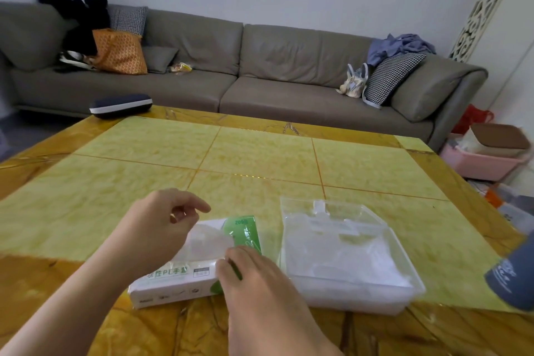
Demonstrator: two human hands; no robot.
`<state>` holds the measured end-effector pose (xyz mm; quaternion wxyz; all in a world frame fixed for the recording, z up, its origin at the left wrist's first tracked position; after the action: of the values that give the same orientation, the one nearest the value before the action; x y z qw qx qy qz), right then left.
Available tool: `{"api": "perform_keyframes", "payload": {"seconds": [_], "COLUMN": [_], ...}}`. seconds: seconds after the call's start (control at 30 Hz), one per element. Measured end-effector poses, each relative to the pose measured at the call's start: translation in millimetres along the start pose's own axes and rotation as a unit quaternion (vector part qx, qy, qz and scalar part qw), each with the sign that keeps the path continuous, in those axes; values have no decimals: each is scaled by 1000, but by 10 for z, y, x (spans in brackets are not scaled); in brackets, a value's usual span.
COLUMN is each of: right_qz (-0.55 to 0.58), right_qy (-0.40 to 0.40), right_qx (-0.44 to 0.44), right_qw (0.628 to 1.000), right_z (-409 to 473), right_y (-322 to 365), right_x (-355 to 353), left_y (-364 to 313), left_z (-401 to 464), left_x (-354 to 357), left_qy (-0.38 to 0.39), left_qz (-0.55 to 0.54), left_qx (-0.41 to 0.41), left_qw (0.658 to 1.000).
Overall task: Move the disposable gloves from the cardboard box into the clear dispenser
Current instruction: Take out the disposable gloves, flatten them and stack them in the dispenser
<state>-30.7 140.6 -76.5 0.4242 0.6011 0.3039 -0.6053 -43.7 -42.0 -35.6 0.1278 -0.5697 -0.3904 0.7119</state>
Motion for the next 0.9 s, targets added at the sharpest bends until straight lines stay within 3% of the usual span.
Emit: {"api": "perform_keyframes", "payload": {"seconds": [0.13, 0.23, 0.37, 0.43, 0.53, 0.67, 0.73, 0.8, 0.83, 0.9], "right_qz": [5, 12, 17, 19, 25, 40, 87, 160, 196, 302], "right_qy": [-6, -2, 13, 19, 30, 23, -24, -136, -208, -345], "right_qx": [4, 7, 10, 12, 15, 29, 62, 91, 104, 141], "right_qw": [1000, 1000, 1000, 1000, 999, 999, 994, 973, 953, 878], "right_z": [-2, -1, -17, -17, 5, 2, -52, -127, -171, -307], "right_y": [15, 22, 16, 25, 16, 7, -11, -62, -120, -337], "right_x": [-4, -12, -42, -59, -40, -84, -174, -345, -445, -619], "left_y": [-16, 10, 13, 3, -84, -177, -219, -260, -284, -345], "left_z": [-61, -36, -8, -32, -77, -109, -124, -130, -136, -171], "left_x": [126, 113, -70, -156, -185, -97, -38, 15, 42, 113], "left_qy": [62, 13, -61, -81, -64, -12, 21, 53, 72, 119], "left_qz": [132, 111, -10, -122, -295, -426, -470, -501, -516, -535], "left_qx": [28, 2, -46, -56, -62, -72, -73, -69, -68, -69], "left_qw": [989, 994, 997, 988, 951, 902, 879, 861, 851, 833]}}
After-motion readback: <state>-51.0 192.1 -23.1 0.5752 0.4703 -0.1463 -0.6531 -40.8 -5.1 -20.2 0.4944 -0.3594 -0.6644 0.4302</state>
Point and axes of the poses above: each hand's wrist, its own z-axis towards the middle knuckle, its own x-axis out of the palm, y = z × x, the point moved 5 cm from there along z, towards the middle knuckle, and after that the axes turned 10 degrees about -x, right-handed, at the moved point
